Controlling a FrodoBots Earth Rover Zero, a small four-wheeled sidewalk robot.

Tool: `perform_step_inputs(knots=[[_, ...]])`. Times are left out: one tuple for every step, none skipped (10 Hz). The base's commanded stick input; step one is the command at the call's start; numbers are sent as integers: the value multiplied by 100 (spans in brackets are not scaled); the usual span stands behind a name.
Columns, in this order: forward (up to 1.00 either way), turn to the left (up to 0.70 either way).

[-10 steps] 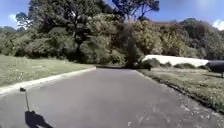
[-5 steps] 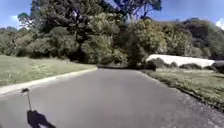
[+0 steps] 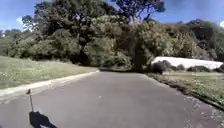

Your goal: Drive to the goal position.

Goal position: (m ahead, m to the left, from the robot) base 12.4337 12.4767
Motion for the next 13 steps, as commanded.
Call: perform_step_inputs(knots=[[100, 0], [100, 0], [100, 0], [100, -11], [100, -28], [100, -40], [100, -40], [100, -40], [100, -40], [100, -40], [100, -40], [100, -40], [100, -40]])
